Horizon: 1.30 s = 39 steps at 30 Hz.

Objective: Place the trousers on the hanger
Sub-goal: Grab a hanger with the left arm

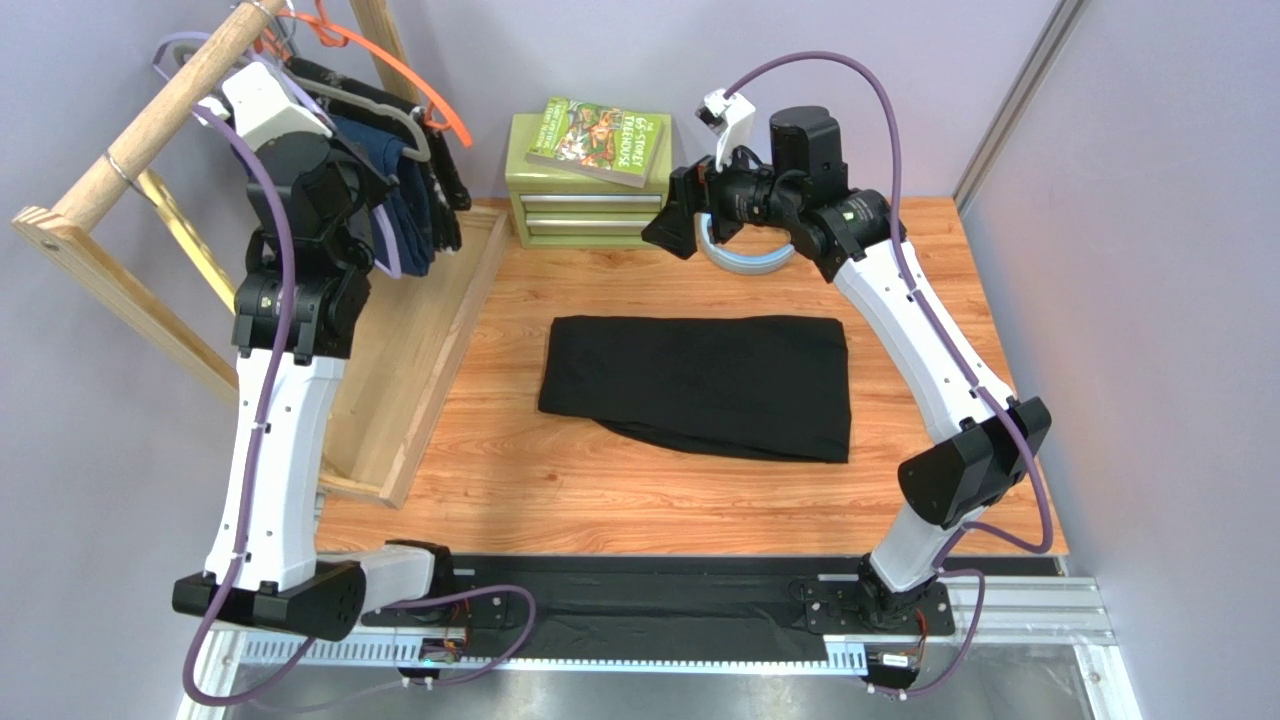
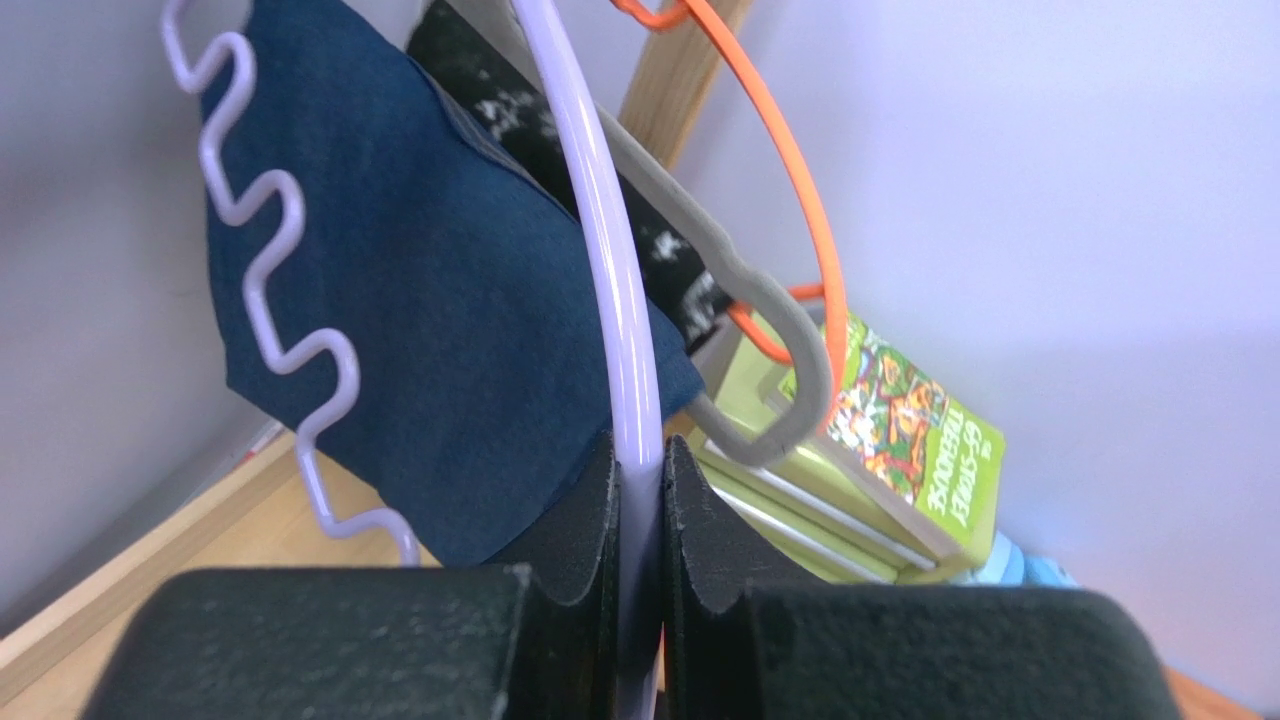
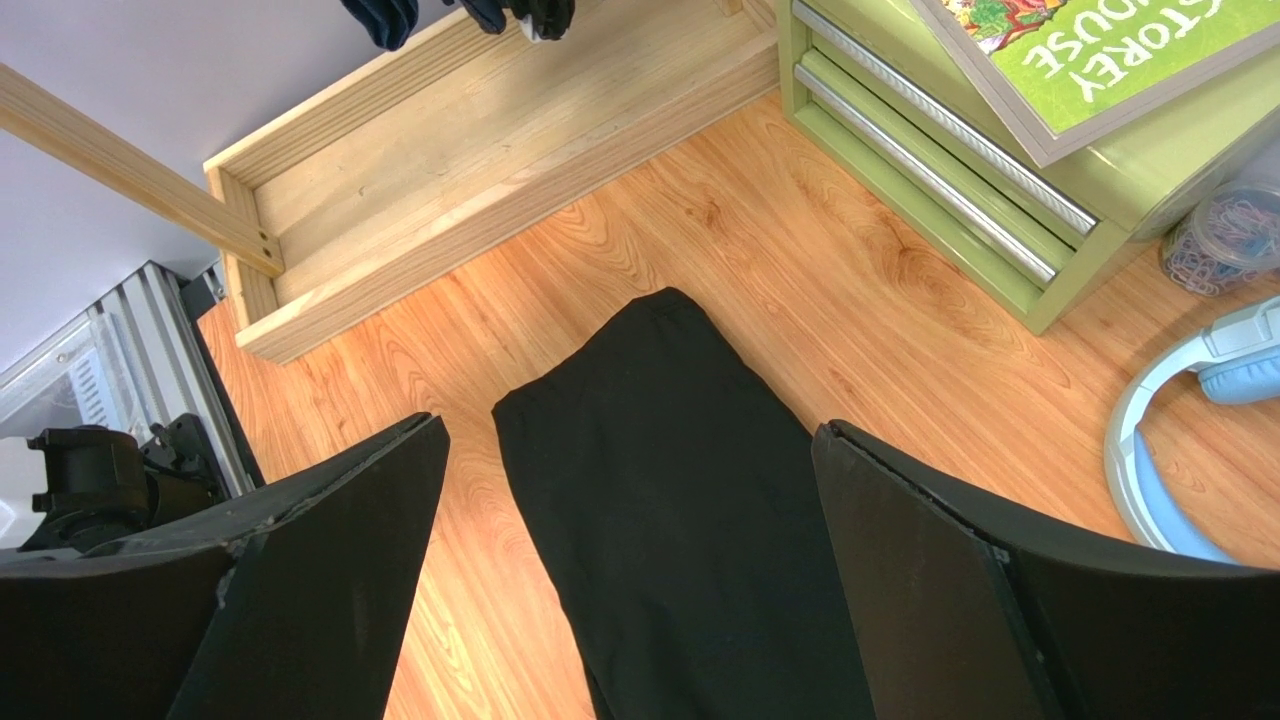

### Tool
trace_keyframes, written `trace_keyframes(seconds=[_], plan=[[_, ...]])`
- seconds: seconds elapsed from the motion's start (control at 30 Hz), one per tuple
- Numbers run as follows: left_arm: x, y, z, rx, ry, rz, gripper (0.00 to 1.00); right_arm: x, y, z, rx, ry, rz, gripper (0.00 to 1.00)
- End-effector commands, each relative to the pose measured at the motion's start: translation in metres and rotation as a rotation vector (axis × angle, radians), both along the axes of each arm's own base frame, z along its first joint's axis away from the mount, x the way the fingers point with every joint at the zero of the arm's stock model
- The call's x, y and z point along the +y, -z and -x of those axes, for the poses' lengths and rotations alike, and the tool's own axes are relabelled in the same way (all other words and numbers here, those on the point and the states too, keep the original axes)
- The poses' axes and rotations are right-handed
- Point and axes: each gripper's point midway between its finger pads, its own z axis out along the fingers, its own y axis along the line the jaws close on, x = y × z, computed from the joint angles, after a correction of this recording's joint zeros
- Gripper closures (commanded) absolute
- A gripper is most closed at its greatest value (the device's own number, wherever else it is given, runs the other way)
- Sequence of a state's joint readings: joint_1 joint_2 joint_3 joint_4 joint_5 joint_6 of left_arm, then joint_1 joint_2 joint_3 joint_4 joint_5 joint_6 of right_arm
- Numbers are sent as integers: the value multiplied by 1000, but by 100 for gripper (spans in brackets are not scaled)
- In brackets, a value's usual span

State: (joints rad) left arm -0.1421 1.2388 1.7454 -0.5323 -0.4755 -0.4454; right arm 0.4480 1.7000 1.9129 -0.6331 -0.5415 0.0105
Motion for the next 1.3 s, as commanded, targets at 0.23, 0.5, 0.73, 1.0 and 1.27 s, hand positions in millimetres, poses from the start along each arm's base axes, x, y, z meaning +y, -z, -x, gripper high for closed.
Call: trace_keyframes(seconds=[0.23, 0.5, 0.73, 1.0, 1.27], plan=[[-18, 19, 31, 12, 66, -85, 100, -6, 3, 0, -18, -14, 26, 0], [-36, 70, 55, 163, 135, -69, 100, -13, 8, -2, -20, -9, 53, 0], [-51, 131, 79, 324, 210, -10, 100, -21, 12, -4, -2, 2, 70, 0], [-121, 185, 97, 474, 516, 77, 100, -31, 22, -5, 22, 19, 90, 0], [-237, 164, 137, 391, 1205, 158, 100, -70, 50, 0, 35, -43, 124, 0]])
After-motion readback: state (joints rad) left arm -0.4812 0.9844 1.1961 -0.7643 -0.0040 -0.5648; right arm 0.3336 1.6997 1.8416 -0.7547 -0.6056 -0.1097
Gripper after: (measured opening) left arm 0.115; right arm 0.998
